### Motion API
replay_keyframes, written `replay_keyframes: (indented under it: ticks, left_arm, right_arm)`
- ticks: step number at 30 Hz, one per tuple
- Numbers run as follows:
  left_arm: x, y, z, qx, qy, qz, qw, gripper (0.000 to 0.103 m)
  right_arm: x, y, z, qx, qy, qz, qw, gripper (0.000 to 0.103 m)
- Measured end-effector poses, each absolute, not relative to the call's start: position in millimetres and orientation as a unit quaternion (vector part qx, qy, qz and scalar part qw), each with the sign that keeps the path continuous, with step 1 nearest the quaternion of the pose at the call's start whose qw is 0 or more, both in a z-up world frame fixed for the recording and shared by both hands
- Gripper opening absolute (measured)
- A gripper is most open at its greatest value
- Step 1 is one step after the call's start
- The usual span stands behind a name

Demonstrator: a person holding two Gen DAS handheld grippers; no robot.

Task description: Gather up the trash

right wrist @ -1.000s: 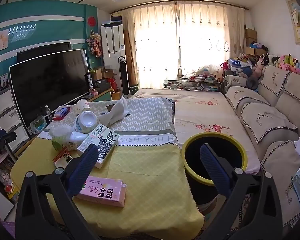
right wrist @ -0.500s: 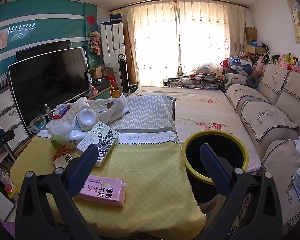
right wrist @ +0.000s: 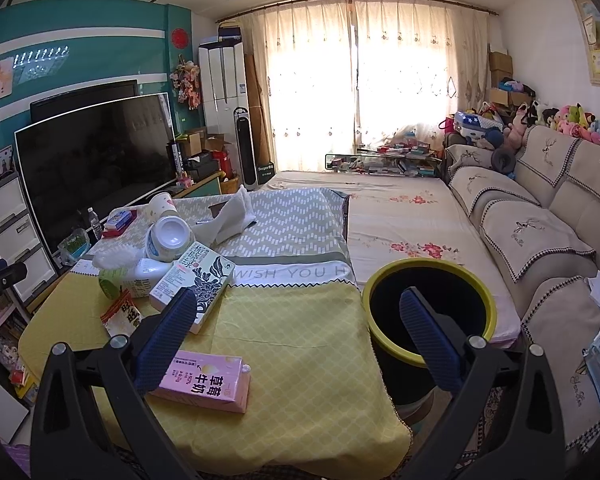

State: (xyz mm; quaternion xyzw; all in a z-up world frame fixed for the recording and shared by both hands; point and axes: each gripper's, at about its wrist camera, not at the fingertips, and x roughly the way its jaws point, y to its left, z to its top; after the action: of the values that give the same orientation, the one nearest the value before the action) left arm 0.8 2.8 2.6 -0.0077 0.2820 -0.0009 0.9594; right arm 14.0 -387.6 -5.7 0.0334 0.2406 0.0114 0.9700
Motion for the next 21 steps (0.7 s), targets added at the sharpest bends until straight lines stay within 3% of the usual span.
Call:
replay_keyframes:
  ticks: [21]
  left_arm:
    - [6.6,-3.0,-7.5,-0.006,0.290,-0.001,0.957,0.099]
  right_arm:
    - [18.2,-391.6,-13.2,0.039,0.250,0.008,0.967,0.097]
